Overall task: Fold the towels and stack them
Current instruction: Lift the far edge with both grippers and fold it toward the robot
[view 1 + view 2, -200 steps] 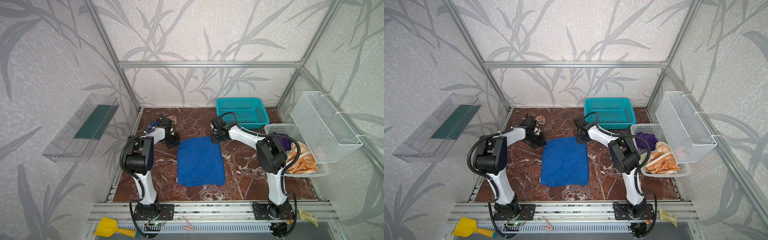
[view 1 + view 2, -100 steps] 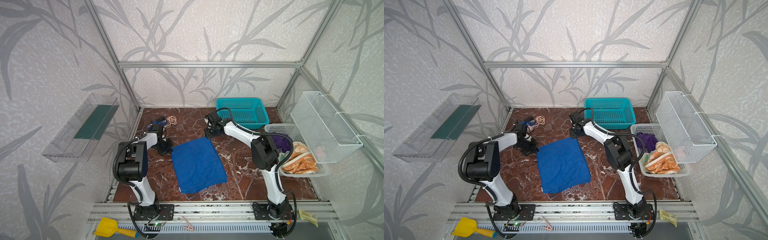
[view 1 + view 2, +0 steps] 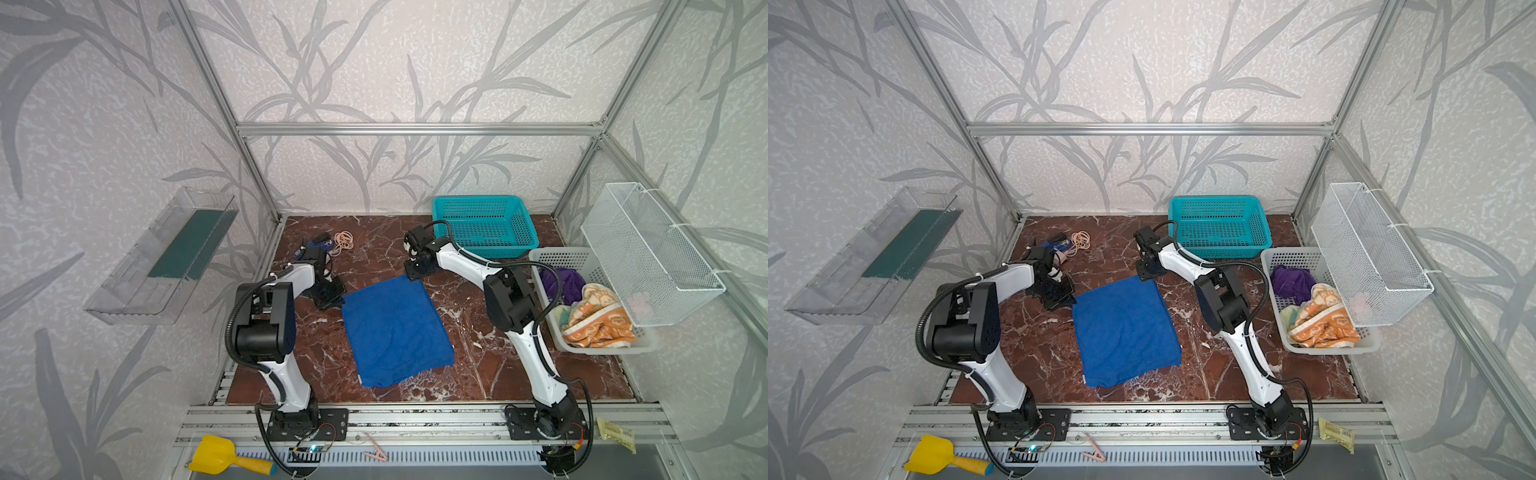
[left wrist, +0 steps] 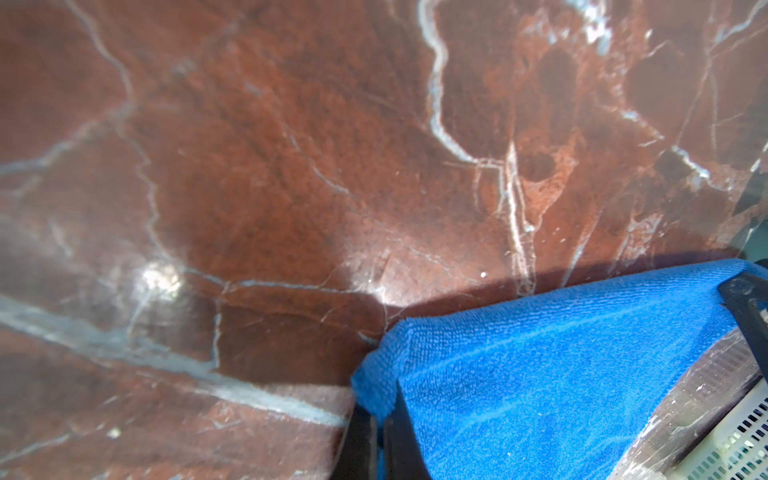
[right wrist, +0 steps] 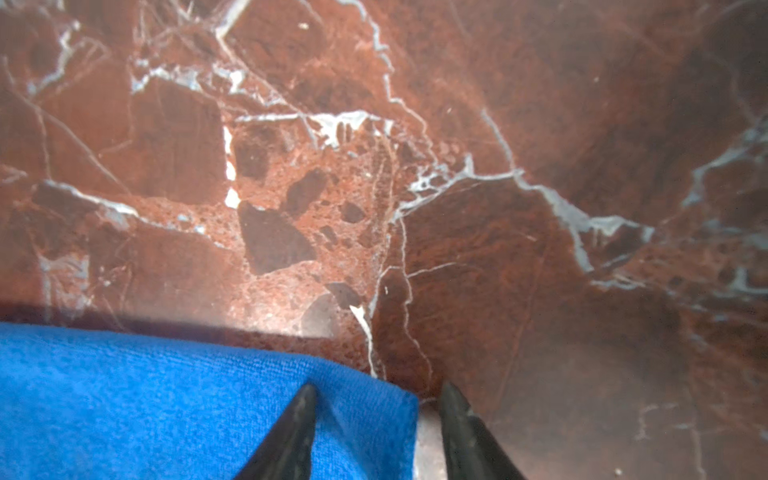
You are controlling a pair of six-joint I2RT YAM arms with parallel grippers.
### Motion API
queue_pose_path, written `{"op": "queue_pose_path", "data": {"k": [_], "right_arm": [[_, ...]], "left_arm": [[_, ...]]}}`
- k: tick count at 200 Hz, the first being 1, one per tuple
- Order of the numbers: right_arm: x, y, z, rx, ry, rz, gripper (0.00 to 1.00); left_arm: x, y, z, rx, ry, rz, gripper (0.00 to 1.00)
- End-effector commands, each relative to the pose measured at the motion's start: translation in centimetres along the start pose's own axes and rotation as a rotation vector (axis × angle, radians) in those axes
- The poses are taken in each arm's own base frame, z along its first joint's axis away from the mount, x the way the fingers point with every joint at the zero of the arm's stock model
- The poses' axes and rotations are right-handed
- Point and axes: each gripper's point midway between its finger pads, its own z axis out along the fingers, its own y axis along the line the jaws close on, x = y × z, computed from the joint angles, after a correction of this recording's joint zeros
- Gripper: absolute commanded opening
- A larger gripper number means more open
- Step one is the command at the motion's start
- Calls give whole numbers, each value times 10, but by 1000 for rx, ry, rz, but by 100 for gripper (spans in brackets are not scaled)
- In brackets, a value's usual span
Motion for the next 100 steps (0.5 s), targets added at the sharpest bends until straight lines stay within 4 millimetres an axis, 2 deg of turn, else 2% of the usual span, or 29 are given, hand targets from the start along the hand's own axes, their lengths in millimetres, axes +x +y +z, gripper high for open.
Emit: {"op": "queue_pose_path", "data": {"k": [1, 14, 25, 40, 71, 100], "right_arm": [[12, 7, 3, -29, 50, -5, 29], [5, 10, -8, -43, 22, -11, 10], [-6, 13, -25, -48, -22, -19, 0], [-23, 15, -59, -44, -107, -31, 0], [-59, 18, -163, -37, -362, -51, 0], [-66, 20, -258, -34, -594, -69, 0]], "left_arm": [[-5, -3, -11, -24, -11, 31, 0], [-9, -8, -21, -18, -28, 51, 0], [-15, -16, -34, -7, -56, 77, 0], [-25, -29, -59, 15, -118, 131, 0], [-42, -68, -136, 99, -326, 280, 0], [-43, -109, -212, 253, -567, 391, 0]]}}
